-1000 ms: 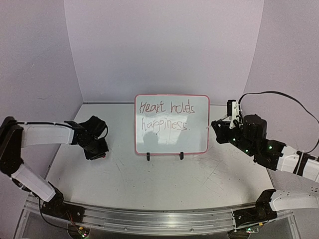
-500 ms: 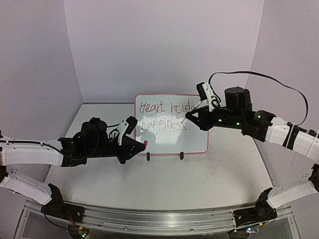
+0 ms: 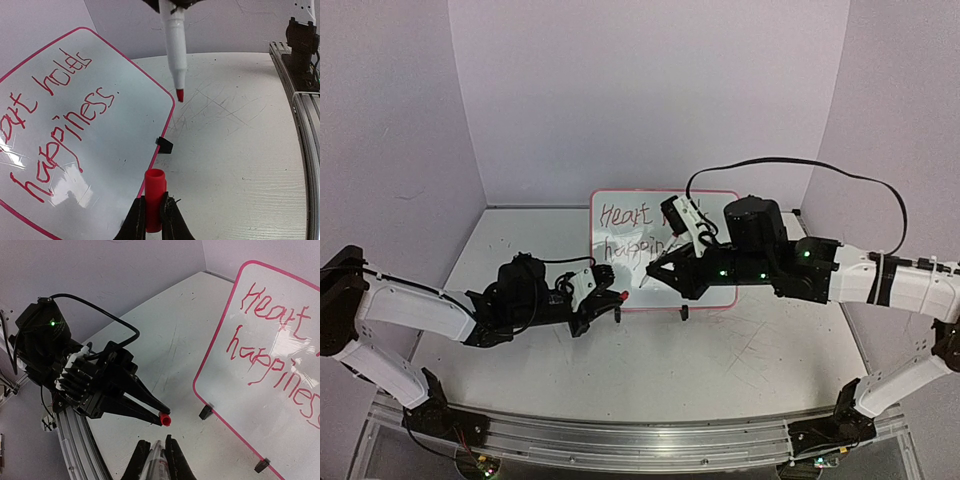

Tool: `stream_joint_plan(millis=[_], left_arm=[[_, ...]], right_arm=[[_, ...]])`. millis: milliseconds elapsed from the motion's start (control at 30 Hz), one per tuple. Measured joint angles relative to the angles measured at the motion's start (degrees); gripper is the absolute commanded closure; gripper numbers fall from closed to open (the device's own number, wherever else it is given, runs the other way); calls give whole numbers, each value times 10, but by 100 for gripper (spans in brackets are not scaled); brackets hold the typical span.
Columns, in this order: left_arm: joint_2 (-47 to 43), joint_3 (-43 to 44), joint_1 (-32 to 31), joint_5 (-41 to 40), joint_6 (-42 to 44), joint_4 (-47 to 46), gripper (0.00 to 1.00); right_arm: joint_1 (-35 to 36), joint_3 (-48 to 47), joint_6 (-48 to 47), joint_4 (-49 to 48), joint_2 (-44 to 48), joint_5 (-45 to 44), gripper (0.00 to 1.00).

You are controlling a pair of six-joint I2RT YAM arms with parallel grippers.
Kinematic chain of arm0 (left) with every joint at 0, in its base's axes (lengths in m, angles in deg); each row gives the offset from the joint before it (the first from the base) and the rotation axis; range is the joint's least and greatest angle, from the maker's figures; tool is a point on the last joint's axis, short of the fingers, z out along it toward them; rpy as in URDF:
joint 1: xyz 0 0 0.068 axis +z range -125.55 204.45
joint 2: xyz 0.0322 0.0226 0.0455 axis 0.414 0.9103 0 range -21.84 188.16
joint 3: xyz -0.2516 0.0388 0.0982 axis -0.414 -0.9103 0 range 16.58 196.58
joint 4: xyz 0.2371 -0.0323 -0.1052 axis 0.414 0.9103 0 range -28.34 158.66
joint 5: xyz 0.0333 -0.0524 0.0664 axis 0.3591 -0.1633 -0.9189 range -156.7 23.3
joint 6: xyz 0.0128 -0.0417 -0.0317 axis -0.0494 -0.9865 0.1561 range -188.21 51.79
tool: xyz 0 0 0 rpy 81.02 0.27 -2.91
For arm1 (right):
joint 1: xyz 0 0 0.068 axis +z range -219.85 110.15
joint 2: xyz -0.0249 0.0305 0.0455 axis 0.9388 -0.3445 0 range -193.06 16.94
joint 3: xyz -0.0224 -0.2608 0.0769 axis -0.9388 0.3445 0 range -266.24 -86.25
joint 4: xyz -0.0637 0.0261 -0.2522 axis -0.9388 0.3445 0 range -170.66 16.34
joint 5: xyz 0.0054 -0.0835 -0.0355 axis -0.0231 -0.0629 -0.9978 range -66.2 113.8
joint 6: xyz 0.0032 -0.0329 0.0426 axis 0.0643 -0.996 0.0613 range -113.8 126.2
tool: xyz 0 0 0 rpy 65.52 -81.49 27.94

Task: Write a sentence on the whiteboard
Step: Insert the whiteboard marker without the cap into the pen cap.

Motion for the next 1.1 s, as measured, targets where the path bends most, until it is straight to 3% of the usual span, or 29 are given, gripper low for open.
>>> stream_joint_plan(millis=[1100], left_arm=[[0,0,0,-15,-1,-11,100]], right_arm=[[12,-6,35,-68,-67,-27,100]])
